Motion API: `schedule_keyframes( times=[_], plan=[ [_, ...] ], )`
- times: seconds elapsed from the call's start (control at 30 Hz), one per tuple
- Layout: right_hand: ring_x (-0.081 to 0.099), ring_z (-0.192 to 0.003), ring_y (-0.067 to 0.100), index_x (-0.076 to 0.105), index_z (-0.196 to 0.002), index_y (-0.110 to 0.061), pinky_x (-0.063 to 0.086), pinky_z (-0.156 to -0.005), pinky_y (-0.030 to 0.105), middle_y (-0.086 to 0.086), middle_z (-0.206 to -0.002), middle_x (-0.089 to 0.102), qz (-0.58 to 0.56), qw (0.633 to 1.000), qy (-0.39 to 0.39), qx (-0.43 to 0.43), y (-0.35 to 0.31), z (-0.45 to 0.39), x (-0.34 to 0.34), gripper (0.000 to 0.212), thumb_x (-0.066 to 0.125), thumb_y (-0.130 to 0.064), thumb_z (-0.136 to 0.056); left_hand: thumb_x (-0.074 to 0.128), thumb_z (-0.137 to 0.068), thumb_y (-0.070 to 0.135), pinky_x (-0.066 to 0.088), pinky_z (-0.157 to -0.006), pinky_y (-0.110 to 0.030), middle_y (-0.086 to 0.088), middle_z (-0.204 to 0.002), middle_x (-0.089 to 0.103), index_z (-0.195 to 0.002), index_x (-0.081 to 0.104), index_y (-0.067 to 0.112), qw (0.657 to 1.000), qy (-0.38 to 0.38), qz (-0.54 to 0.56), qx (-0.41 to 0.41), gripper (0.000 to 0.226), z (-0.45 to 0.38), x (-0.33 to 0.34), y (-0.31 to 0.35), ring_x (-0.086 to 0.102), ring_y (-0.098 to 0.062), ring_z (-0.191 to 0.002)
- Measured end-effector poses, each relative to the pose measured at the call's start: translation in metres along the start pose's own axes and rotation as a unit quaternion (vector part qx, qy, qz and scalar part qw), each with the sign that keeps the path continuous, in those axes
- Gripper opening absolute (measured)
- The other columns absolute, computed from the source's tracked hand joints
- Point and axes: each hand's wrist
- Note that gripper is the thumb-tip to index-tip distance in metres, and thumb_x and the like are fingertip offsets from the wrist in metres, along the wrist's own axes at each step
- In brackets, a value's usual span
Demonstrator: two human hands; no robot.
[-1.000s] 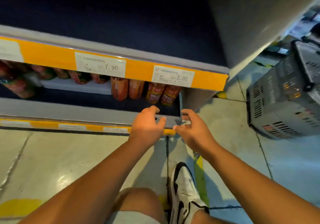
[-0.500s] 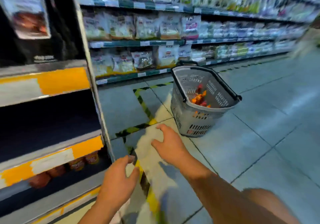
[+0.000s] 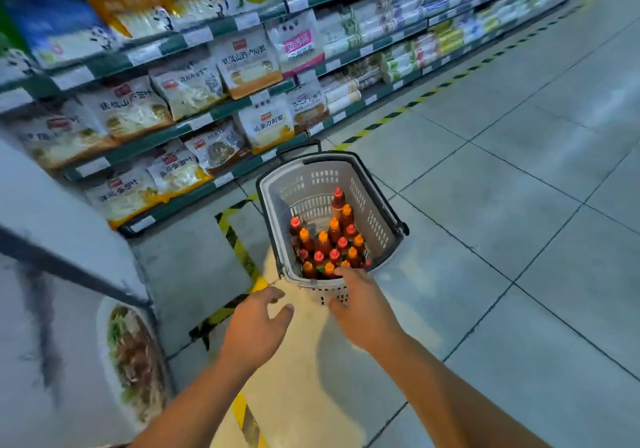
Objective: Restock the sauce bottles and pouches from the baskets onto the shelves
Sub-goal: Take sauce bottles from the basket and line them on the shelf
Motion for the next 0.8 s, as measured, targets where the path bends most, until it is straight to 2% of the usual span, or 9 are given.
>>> schedule_keyframes(
  times=[0.2,0.3,0.37,0.43,0.5,0.63,0.73,0.8],
  plan=[
    [0.056,-0.130,0.020,0.052,-0.145,-0.023,0.045,-0.105,0.031,-0.002,-0.141,0.058,-0.005,0.997,-0.038,0.064,0.005,-0.041,-0.079,0.053,0.069,-0.033,-0.095,0.064,-0.097,0.039,0.048,-0.100,-0.033,0.004,-0.130,0.064,-0.139,0.062,0.027,0.995,-0.072,0.035,-0.067,0.043,-0.054,-0.013,0.077,0.061,-0.020,-0.122],
    [0.056,-0.129,0.023,0.052,-0.144,-0.021,0.046,-0.104,0.033,0.001,-0.140,0.058,0.019,0.994,-0.068,0.080,0.005,-0.071,-0.098,0.053,0.068,-0.033,-0.096,0.064,-0.095,0.037,0.050,-0.098,-0.033,0.003,-0.133,0.065,-0.138,0.062,0.027,0.990,-0.094,0.057,-0.085,0.044,-0.085,-0.013,0.089,0.063,-0.021,-0.118],
    [0.058,-0.125,0.024,0.054,-0.140,-0.020,0.049,-0.102,0.035,0.003,-0.135,0.060,0.035,0.991,-0.089,0.089,0.007,-0.097,-0.101,0.049,0.070,-0.031,-0.094,0.063,-0.095,0.040,0.048,-0.086,-0.023,0.005,-0.129,0.067,-0.136,0.062,0.030,0.988,-0.103,0.059,-0.097,0.043,-0.110,-0.009,0.087,0.061,-0.012,-0.110],
    [0.060,-0.120,0.025,0.056,-0.136,-0.021,0.050,-0.099,0.036,0.004,-0.132,0.061,0.045,0.987,-0.113,0.104,0.009,-0.125,-0.100,0.045,0.069,-0.027,-0.093,0.061,-0.094,0.043,0.042,-0.078,-0.020,0.007,-0.128,0.066,-0.136,0.061,0.033,0.984,-0.118,0.063,-0.122,0.043,-0.135,-0.004,0.082,0.059,-0.007,-0.104],
    [0.062,-0.116,0.025,0.057,-0.134,-0.022,0.053,-0.095,0.038,0.004,-0.129,0.061,0.054,0.982,-0.137,0.118,0.013,-0.158,-0.096,0.042,0.067,-0.027,-0.093,0.061,-0.094,0.042,0.042,-0.083,-0.022,0.006,-0.133,0.064,-0.139,0.060,0.032,0.977,-0.127,0.080,-0.151,0.046,-0.163,0.000,0.076,0.061,-0.013,-0.110],
    [0.064,-0.108,0.021,0.056,-0.135,-0.028,0.056,-0.086,0.037,-0.002,-0.125,0.065,0.067,0.970,-0.187,0.138,0.025,-0.230,-0.080,0.045,0.062,-0.029,-0.090,0.063,-0.097,0.035,0.052,-0.093,-0.033,-0.001,-0.137,0.063,-0.141,0.058,0.022,0.966,-0.159,0.102,-0.174,0.047,-0.229,0.012,0.057,0.062,-0.022,-0.120],
    [0.063,-0.112,0.026,0.056,-0.135,-0.025,0.053,-0.090,0.035,0.002,-0.125,0.065,0.103,0.961,-0.216,0.138,0.039,-0.288,-0.061,0.044,0.064,-0.027,-0.092,0.062,-0.095,0.029,0.055,-0.090,-0.043,-0.003,-0.114,0.066,-0.115,0.064,0.019,0.965,-0.169,0.090,-0.182,0.023,-0.278,0.020,0.040,0.066,-0.029,-0.109],
    [0.062,-0.114,0.028,0.056,-0.135,-0.024,0.052,-0.093,0.037,0.004,-0.127,0.063,0.124,0.956,-0.225,0.140,0.048,-0.326,-0.048,0.043,0.063,-0.028,-0.093,0.063,-0.094,0.027,0.055,-0.088,-0.043,-0.005,-0.113,0.068,-0.114,0.065,0.015,0.966,-0.167,0.073,-0.185,0.023,-0.310,0.025,0.030,0.066,-0.029,-0.105]
  ],
)
Point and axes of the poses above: each hand's wrist, its own z-axis away from the middle knuckle, its own x-axis out of the palm, y = z × x
